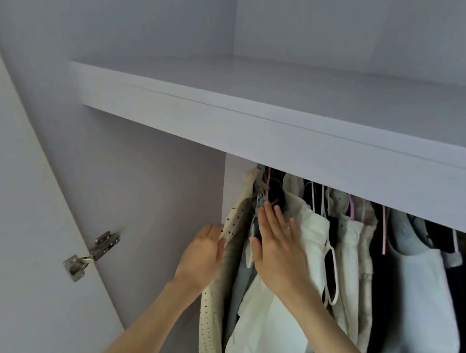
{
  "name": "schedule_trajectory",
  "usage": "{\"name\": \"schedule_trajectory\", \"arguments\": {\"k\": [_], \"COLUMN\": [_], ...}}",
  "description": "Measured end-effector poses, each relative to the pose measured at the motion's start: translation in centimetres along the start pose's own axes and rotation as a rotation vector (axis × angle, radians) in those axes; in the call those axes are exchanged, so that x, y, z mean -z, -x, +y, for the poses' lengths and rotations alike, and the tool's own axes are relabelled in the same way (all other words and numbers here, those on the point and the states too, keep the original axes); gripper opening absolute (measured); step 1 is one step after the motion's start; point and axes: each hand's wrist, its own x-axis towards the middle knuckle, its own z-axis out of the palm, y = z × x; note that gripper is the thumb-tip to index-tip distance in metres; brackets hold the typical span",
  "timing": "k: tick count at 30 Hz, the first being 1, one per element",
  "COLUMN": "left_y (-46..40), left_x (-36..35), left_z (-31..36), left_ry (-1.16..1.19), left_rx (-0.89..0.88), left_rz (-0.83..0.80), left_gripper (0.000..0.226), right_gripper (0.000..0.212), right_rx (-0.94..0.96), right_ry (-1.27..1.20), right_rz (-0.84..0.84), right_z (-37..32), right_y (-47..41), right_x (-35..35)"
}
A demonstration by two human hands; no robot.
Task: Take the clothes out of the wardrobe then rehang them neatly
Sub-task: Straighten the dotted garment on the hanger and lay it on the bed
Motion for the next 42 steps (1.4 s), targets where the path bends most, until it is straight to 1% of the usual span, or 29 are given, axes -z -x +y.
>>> {"name": "schedule_trajectory", "arguments": {"k": [4, 7, 11, 14, 18, 20, 21, 23, 25, 27, 29, 32, 34, 36, 39, 42], "left_y": [-2.6, -3.6, -3.9, -3.8, -2.5, -1.0, -0.2, 1.4, 2.9, 4.5, 6.6, 10.1, 12.3, 14.3, 16.8, 19.6], "left_x": [-0.4, -0.6, 0.1, 1.2, 3.0, 4.0, 4.3, 4.9, 5.6, 6.3, 7.0, 7.9, 8.3, 8.5, 9.1, 10.5], "left_z": [0.7, 1.0, 0.9, 0.8, 0.6, 0.7, 0.6, 0.2, -0.3, -0.5, -0.6, -0.9, -1.1, -1.0, -1.1, -1.1], "left_ry": [-0.014, 0.039, 0.089, 0.125, 0.137, 0.126, 0.123, 0.105, 0.082, 0.063, 0.055, 0.044, 0.045, 0.059, 0.094, 0.127], "left_rx": [0.037, 0.067, 0.094, 0.091, 0.08, 0.074, 0.08, 0.103, 0.131, 0.148, 0.158, 0.184, 0.197, 0.206, 0.208, 0.099], "left_rz": [0.042, 0.119, 0.217, 0.249, 0.313, 0.327, 0.325, 0.325, 0.323, 0.315, 0.32, 0.343, 0.319, 0.29, 0.247, 0.089], "left_gripper": [0.028, 0.027, 0.027, 0.025, 0.022, 0.02, 0.021, 0.025, 0.028, 0.028, 0.028, 0.029, 0.03, 0.029, 0.027, 0.031], "right_gripper": [0.054, 0.054, 0.054, 0.054, 0.055, 0.06, 0.059, 0.058, 0.058, 0.049, 0.043, 0.029, 0.016, 0.02, 0.018, 0.025], "right_rx": [0.006, 0.011, 0.021, 0.025, 0.012, 0.008, -0.001, -0.023, -0.021, -0.041, -0.101, -0.213, -0.287, -0.326, -0.376, -0.371], "right_ry": [-0.018, -0.031, -0.061, -0.086, -0.116, -0.184, -0.239, -0.378, -0.536, -0.711, -0.852, -0.927, -1.027, -1.013, -0.984, -0.899], "right_rz": [0.001, 0.011, 0.05, 0.074, 0.056, 0.048, 0.063, 0.11, 0.117, 0.065, -0.02, -0.168, -0.222, -0.219, -0.226, -0.306], "right_z": [0.5, 0.9, 1.2, 1.2, 0.7, 0.3, -0.2, -1.4, -3.3, -5.5, -7.6, -11.0, -13.4, -15.4, -16.9, -16.7], "right_y": [0.1, 0.1, 0.3, 0.2, 0.0, -0.3, -0.4, -0.5, -0.6, -0.7, -0.8, -0.5, 0.1, 1.0, 2.8, 5.0], "right_x": [0.0, -0.1, -0.2, -0.3, -0.1, 0.1, 0.3, 0.8, 1.8, 2.9, 3.7, 4.6, 4.7, 4.7, 4.5, 4.4]}}
